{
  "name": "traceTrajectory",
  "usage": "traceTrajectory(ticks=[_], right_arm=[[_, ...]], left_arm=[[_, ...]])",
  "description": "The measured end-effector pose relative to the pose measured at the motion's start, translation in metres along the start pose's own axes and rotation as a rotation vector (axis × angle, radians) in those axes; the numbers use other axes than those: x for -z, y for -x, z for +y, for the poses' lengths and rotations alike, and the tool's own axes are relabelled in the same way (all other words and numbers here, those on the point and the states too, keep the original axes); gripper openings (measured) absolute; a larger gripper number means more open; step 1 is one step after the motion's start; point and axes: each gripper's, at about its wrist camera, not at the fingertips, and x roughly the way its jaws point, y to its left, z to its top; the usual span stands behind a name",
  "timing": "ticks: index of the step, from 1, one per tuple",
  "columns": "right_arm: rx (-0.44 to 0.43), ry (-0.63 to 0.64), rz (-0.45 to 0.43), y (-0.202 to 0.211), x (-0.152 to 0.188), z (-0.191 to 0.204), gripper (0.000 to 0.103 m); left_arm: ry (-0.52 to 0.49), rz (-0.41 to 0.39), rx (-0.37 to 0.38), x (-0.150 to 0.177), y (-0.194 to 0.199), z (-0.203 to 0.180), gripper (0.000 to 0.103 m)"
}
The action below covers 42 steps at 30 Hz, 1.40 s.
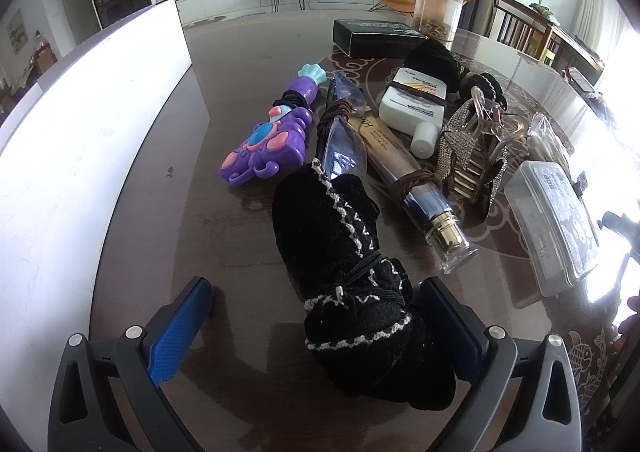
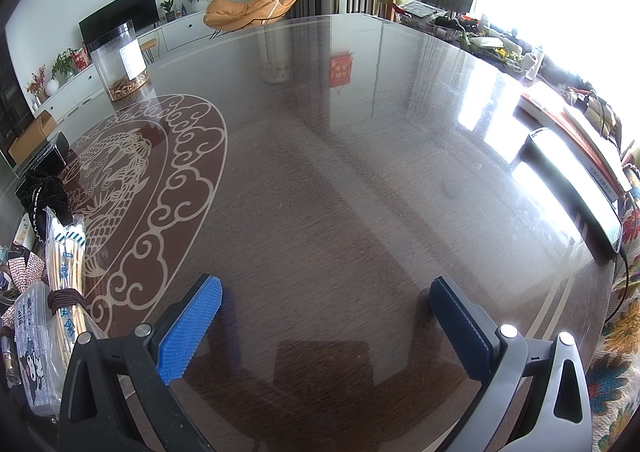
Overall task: Organize objects
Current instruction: 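Lower the left tool onto the black knitted glove and close it, then lift the black glove with the left tool while the right tool grasps the cotton swab bag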
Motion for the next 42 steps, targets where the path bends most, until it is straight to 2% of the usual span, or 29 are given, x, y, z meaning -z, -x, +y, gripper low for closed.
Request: traceTrajectory(ticks=[3,5,6,7,9,11,12,13,14,15,16,17,19,20,22,25,27,30,33,42], right_arm=[[0.000,0.000,0.000,0.000,0.000,0.000,0.103],[0.000,0.000,0.000,0.000,0.000,0.000,0.103],[0.000,0.000,0.000,0.000,0.000,0.000,0.103],[0.000,0.000,0.000,0.000,0.000,0.000,0.103],[0.000,0.000,0.000,0.000,0.000,0.000,0.103],[-0.017,0.014,-0.001,0.001,0.001,-0.001,0.103],[-0.045,0.012,-0.002,0.002,0.001,-0.002,0.102],[-0.104,-0.016,-0.013,0.008,0.001,-0.005,0.095],[-0.223,-0.063,-0.046,0.020,0.001,-0.009,0.091],[-0.307,-0.074,-0.074,0.029,0.001,-0.008,0.090],[-0.370,-0.042,-0.094,0.039,-0.001,0.000,0.090],[-0.391,0.042,-0.089,0.047,-0.004,0.018,0.088],[-0.398,0.187,-0.056,0.054,-0.009,0.052,0.076],[-0.409,0.242,-0.030,0.055,-0.011,0.071,0.074],[-0.405,0.274,-0.005,0.053,-0.013,0.091,0.074],[-0.338,0.306,-0.015,0.050,-0.009,0.111,0.074],[-0.281,0.313,-0.013,0.044,-0.005,0.117,0.074],[-0.247,0.331,-0.003,0.038,0.006,0.118,0.075],[-0.248,0.340,-0.005,0.038,0.019,0.113,0.075],[-0.246,0.386,-0.005,0.040,0.019,0.114,0.076]], left_arm=[[-0.009,0.006,0.004,0.002,0.000,0.001,0.103],[-0.022,0.053,0.010,0.000,0.001,0.002,0.103],[-0.025,0.040,0.002,0.001,0.005,0.004,0.097],[-0.032,-0.003,0.005,0.003,0.011,0.006,0.087],[-0.043,-0.022,0.020,0.007,0.015,0.010,0.042],[-0.041,-0.034,0.042,0.011,0.020,0.016,0.034],[-0.040,-0.030,0.066,0.014,0.021,0.019,0.034],[-0.046,-0.027,0.084,0.019,0.023,0.020,0.034],[-0.064,-0.030,0.095,0.024,0.025,0.021,0.034],[-0.098,-0.034,0.093,0.030,0.028,0.018,0.034],[-0.129,-0.037,0.088,0.035,0.029,0.016,0.034],[-0.150,-0.041,0.085,0.039,0.030,0.014,0.034],[-0.166,-0.040,0.103,0.047,0.034,0.012,0.034],[-0.162,-0.039,0.106,0.048,0.035,0.013,0.034],[-0.152,-0.041,0.107,0.049,0.037,0.015,0.034],[-0.144,-0.045,0.109,0.049,0.038,0.017,0.035],[-0.145,-0.050,0.107,0.051,0.038,0.018,0.035],[-0.153,-0.055,0.098,0.052,0.039,0.016,0.035],[-0.149,-0.057,0.097,0.053,0.041,0.017,0.035],[-0.142,-0.052,0.095,0.053,0.042,0.016,0.036]])
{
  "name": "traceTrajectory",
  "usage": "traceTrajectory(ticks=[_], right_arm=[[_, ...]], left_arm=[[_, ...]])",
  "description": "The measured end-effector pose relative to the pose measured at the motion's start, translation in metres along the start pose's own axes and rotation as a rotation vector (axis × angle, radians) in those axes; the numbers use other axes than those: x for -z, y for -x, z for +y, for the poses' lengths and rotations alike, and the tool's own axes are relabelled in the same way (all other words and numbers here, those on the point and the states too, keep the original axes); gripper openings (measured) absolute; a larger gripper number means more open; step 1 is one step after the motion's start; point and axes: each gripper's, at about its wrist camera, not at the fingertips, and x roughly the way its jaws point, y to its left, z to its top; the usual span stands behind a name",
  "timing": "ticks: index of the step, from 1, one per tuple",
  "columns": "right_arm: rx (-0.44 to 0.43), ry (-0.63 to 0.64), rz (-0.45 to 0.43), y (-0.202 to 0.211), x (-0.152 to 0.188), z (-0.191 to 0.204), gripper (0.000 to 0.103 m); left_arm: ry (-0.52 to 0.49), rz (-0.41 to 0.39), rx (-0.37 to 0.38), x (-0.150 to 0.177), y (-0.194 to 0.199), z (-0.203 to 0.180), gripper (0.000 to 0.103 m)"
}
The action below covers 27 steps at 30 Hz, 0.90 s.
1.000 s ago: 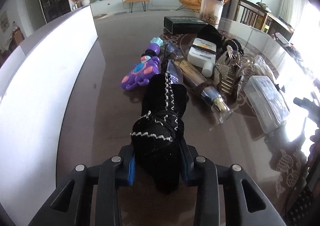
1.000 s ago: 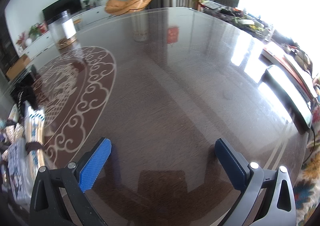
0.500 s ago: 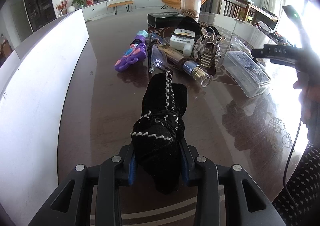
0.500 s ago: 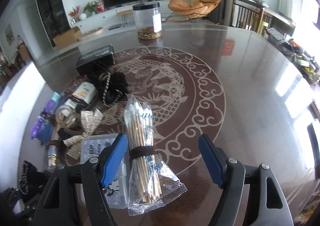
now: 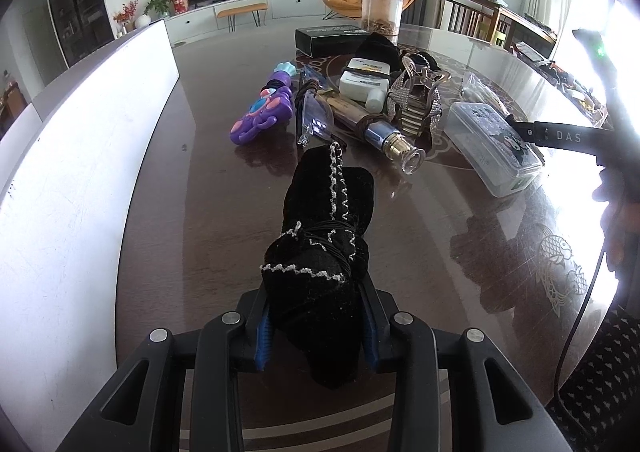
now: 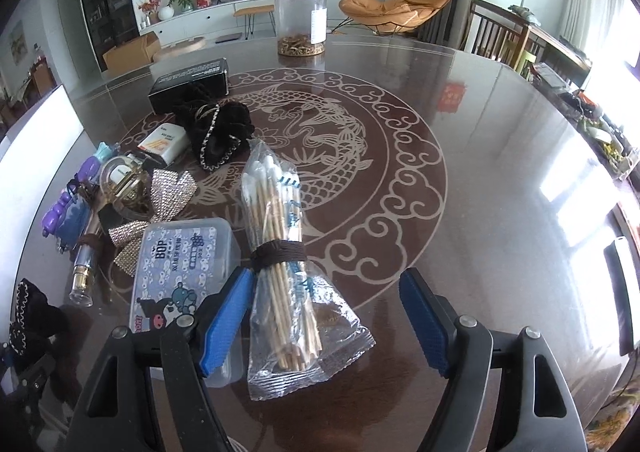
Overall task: Organize objects
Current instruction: 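Lift the black glove with the left tool while the right tool grasps the cotton swab bag, then carry glove and swab bag into the white box and open both tools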
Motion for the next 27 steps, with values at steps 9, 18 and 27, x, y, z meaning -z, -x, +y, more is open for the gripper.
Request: traceTrajectory(ticks=[9,18,27], right_arm=[[-0.140,0.170,0.043,0.012,0.012,0.011,0.077],[-0.197,0.085,0.188,-0.018,-0.021,-0.005,0.076],[-0.174,0.056,0.170,-0.005,-0.026,-0.002,0.030]], left_arm=[[0.036,0.029,-0.001,0.002,-0.001,0.009,0.075],[0.004,0.037,0.056,-0.016,-0.002,0.009,0.075],[-0.027,-0.002,0.036,-0.027,0.004,0.001,0.035]])
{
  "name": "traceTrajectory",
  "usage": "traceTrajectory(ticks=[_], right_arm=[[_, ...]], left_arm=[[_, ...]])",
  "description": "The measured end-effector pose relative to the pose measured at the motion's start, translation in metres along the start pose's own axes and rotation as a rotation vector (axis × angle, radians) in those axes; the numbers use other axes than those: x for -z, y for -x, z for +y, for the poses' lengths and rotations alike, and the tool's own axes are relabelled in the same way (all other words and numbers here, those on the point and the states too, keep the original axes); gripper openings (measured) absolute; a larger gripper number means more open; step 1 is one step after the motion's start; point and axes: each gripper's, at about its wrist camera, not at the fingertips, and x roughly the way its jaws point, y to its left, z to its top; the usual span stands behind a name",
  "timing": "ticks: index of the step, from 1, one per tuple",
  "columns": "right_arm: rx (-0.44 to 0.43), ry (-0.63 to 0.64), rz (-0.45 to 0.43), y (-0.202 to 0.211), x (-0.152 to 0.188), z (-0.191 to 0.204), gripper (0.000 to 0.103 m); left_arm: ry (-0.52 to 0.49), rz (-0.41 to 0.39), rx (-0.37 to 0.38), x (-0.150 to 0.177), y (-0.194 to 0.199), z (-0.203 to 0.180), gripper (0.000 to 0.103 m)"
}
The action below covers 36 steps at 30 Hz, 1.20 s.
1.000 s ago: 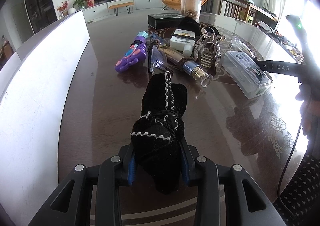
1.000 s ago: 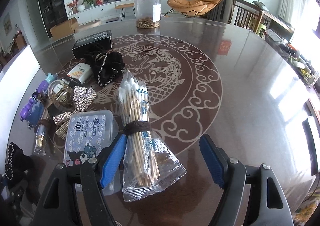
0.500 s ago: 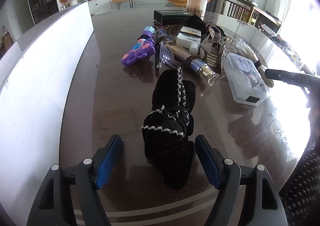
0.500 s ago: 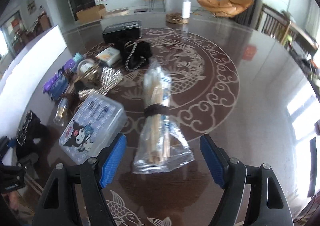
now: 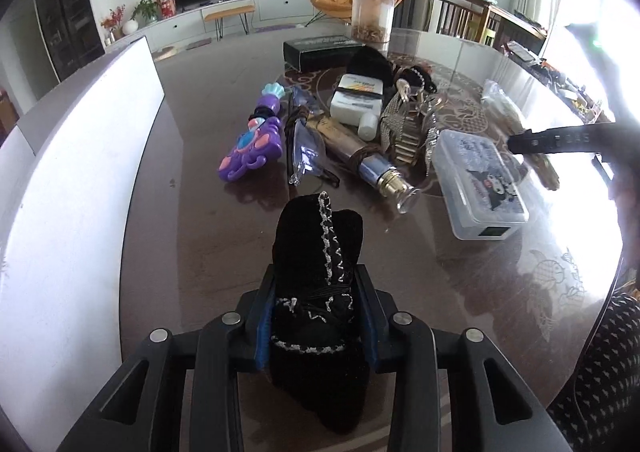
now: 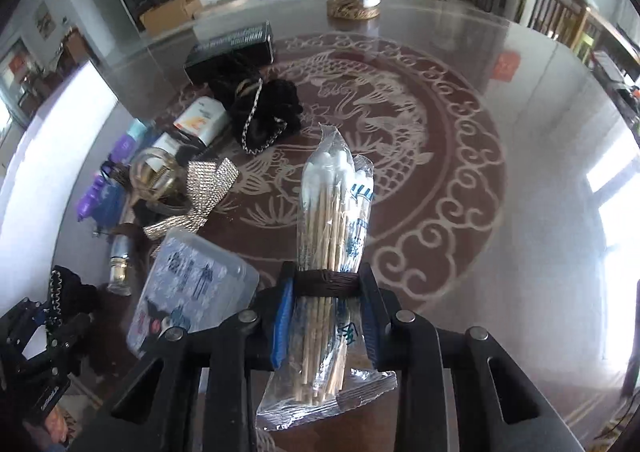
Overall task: Organize objects
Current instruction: 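Carry glove and swab bag into the white box and open both tools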
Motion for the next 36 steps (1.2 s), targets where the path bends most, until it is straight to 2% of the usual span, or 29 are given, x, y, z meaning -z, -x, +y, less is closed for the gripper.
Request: traceTrajectory(ticks=[5,10,15,17,20,22,26,31,32,34,35,36], right_arm=[[-0.067,-0.062,-0.053,0.054,0.019,-0.012,0.030],[-0.157,-0.026,-0.098,0.096,0.019,0.025,0.030],[-0.333,0.069,-0.159,0.131,0.008,0.112,0.030],[-0.411,0.116,-0.165,0.141,0.006,0.155,0.030],[-0.511,0.196,-0.153,0.148,0.004,0.219,0.030],[-0.574,0.253,-0.132,0.149,0.001,0.263,0.030],[-0.648,0.319,-0.094,0.147,0.002,0.323,0.030],[-0.690,0.329,-0.044,0.128,-0.001,0.369,0.031],[-0.694,0.334,-0.037,0.123,0.000,0.379,0.031],[-0.687,0.347,-0.029,0.111,0.001,0.397,0.034],[-0.663,0.358,-0.021,0.102,0.002,0.406,0.047],[-0.651,0.357,-0.011,0.096,0.002,0.409,0.054]], left_arm=[[0.050,-0.039,0.079,0.001,0.037,0.003,0.035],[0.111,-0.116,0.112,-0.006,0.094,0.030,0.035],[0.170,-0.165,0.031,-0.008,0.141,0.086,0.035],[0.209,-0.172,-0.026,-0.004,0.155,0.120,0.035],[0.261,-0.159,-0.133,0.008,0.164,0.168,0.035],[0.309,-0.133,-0.174,0.018,0.164,0.200,0.035],[0.379,-0.084,-0.238,0.036,0.160,0.247,0.035],[0.422,-0.049,-0.274,0.053,0.151,0.270,0.036],[0.433,-0.035,-0.285,0.055,0.149,0.271,0.039],[0.460,-0.003,-0.329,0.057,0.141,0.275,0.053],[0.469,0.003,-0.355,0.059,0.140,0.276,0.070],[0.476,0.000,-0.376,0.060,0.141,0.277,0.082]])
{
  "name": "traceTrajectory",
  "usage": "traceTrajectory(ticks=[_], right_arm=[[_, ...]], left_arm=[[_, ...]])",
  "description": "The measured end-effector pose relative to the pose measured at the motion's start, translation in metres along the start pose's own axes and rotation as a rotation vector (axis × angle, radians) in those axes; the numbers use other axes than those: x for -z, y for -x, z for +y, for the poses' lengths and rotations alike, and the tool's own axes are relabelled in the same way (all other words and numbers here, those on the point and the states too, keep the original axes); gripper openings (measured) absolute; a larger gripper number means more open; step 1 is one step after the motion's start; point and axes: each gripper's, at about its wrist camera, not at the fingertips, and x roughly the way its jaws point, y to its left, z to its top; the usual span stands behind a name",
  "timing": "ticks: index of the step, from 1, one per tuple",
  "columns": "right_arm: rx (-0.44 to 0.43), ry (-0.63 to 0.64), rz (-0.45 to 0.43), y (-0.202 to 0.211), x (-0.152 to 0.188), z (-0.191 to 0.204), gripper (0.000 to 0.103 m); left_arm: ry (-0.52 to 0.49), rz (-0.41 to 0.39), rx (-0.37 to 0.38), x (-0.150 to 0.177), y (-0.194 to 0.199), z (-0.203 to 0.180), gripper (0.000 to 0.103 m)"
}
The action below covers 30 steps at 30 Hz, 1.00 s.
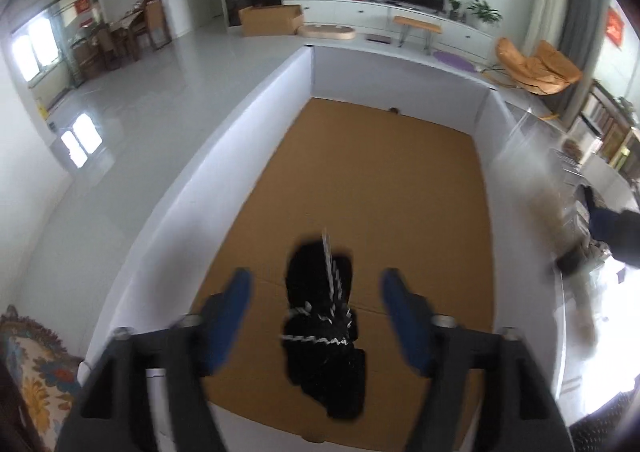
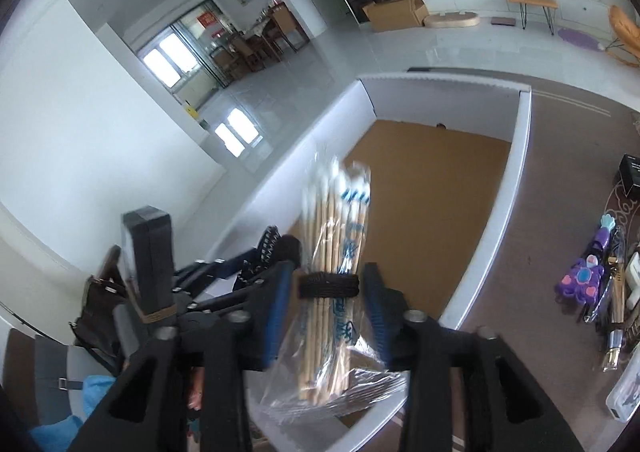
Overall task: Organize objects
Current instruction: 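Carry glove and swab bag into the white box and open both tools, then return both tools to the table above the remaining items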
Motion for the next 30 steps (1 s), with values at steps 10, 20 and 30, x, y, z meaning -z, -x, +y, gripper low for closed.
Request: traceTrajectory(ticks=[10,20,30], right_arm=[[0.366,0.025,-0.252,0.076,0.068,-0.087,0.090],[0.769,-0.167,-0.252,0.132,0.185,-0.209,0.090],[0.694,-0.277,-0.236,0.120,0.208,-0.244,0.090]], left_arm=[[-0.095,-0.111,0.111,0.020,0.045,-0.100,0.086],[-0.343,-0.114,0.311,0.056,0.063,-0.266,0.099],[-0.354,0.002,0.260,0.082,-0.003,-0.307,0.099]])
